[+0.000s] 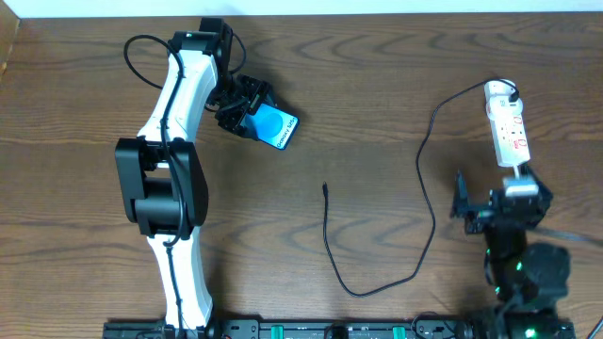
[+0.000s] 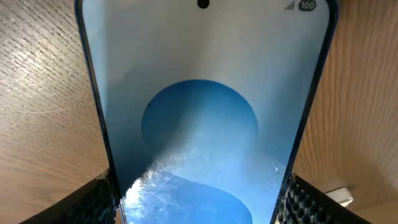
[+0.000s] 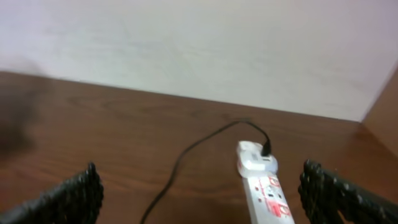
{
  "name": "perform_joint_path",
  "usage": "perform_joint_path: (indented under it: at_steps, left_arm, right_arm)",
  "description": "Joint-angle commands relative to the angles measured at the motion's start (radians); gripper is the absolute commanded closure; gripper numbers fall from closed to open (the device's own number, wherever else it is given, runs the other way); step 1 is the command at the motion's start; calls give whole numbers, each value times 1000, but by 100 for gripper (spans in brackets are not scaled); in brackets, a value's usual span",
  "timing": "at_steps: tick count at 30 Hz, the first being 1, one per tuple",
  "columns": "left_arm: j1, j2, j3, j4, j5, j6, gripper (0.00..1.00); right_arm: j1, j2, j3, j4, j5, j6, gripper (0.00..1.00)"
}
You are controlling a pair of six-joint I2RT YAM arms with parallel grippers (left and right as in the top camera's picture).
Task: Plug charger to phone and switch on socket
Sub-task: 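Move the right gripper toward the phone held by the left gripper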
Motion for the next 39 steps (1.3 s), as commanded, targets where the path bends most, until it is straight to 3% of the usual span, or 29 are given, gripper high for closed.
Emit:
perform_joint_path:
  at_steps: [1, 6, 10, 14, 18, 22, 24, 31, 39]
  left_arm:
    - [0, -41, 18, -4, 6, -19, 93]
    - [0, -41, 18, -4, 36, -24, 93]
    - [0, -41, 18, -4, 36, -28, 92]
    - [0, -41, 18, -4, 40, -37, 92]
    - [-7, -41, 18, -12, 40, -106, 92]
    - [-28, -41, 18, -11, 40, -140, 93]
    - [-40, -41, 18, -11, 40, -148, 93]
    - [-82, -41, 18, 11, 40, -178, 92]
    - [-138, -41, 18, 28, 39, -190, 93]
  right_arm:
    - [-14, 185, 154, -40, -136, 11, 1]
    - [-43, 513, 433, -198, -331, 132, 1]
    - [-52, 774, 662, -346, -578, 138, 1]
    - [-48, 989, 791, -309, -786, 139, 1]
    - [-48, 1109, 794, -184, -850, 213, 1]
    - [-38, 1222, 794, -106, -882, 577, 1]
    - [-25, 1264, 794, -101, -881, 679, 1]
    - [51, 1381, 794, -107, -882, 797, 1]
    - [156, 1440, 794, -106, -879, 803, 1]
